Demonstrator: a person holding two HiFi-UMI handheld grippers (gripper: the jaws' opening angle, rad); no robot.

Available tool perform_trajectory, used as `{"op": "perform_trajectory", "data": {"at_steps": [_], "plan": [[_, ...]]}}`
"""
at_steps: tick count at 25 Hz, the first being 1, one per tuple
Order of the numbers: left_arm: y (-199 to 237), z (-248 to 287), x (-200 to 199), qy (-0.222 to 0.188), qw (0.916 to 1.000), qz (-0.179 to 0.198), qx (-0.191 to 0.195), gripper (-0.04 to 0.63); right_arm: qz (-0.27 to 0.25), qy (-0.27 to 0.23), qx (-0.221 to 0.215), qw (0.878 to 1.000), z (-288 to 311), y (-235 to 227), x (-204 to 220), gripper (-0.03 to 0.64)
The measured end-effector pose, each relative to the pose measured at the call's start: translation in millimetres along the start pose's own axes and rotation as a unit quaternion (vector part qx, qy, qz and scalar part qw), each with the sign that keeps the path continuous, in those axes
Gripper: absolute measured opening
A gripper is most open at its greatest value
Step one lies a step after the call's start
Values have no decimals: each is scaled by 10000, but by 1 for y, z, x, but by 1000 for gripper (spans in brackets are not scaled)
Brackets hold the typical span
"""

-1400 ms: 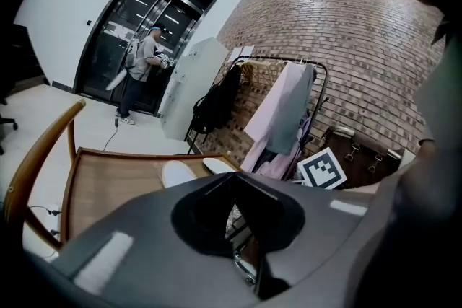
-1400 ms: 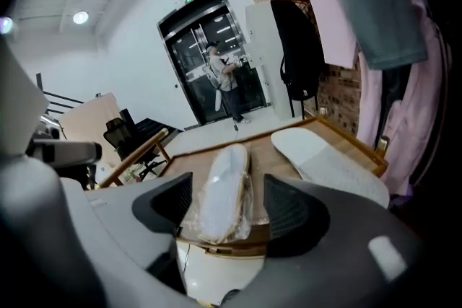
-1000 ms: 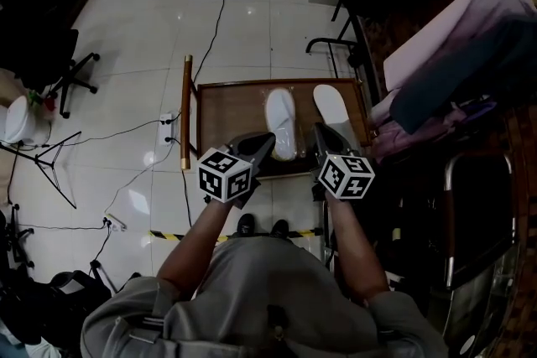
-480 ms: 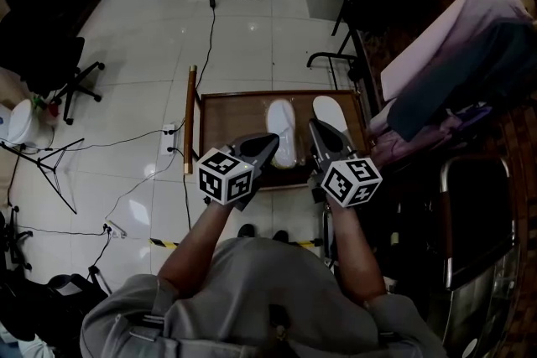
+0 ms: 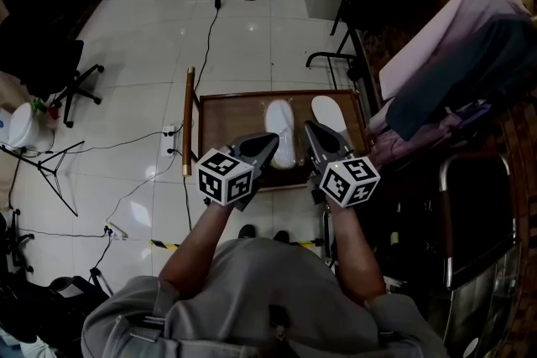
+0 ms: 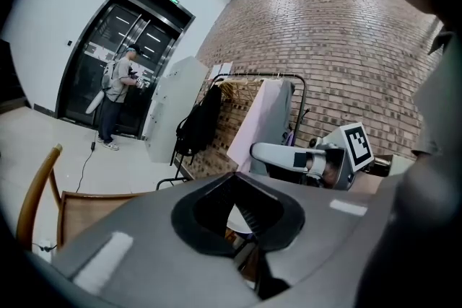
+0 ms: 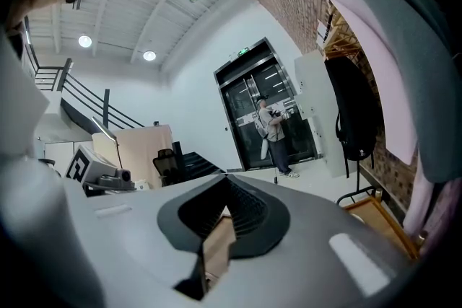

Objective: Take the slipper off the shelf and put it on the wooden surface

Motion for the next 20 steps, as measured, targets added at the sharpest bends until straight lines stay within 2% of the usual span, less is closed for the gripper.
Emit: {"op": "perform_trajectory", "data": {"at_steps": [20], "plan": [[1,8,1,31,10000,-13,31,3,42,4,-37,10000,3,-5,-1,2]]}}
Point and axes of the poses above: the fingertips, and each gripper's own axes: z forward along the fingers, y to its left, x out of its underside, the point moved 1 cm from there along -z, backward along the fingers, and after that the axes turned 7 degrees about -x, right-handed, at the moved point
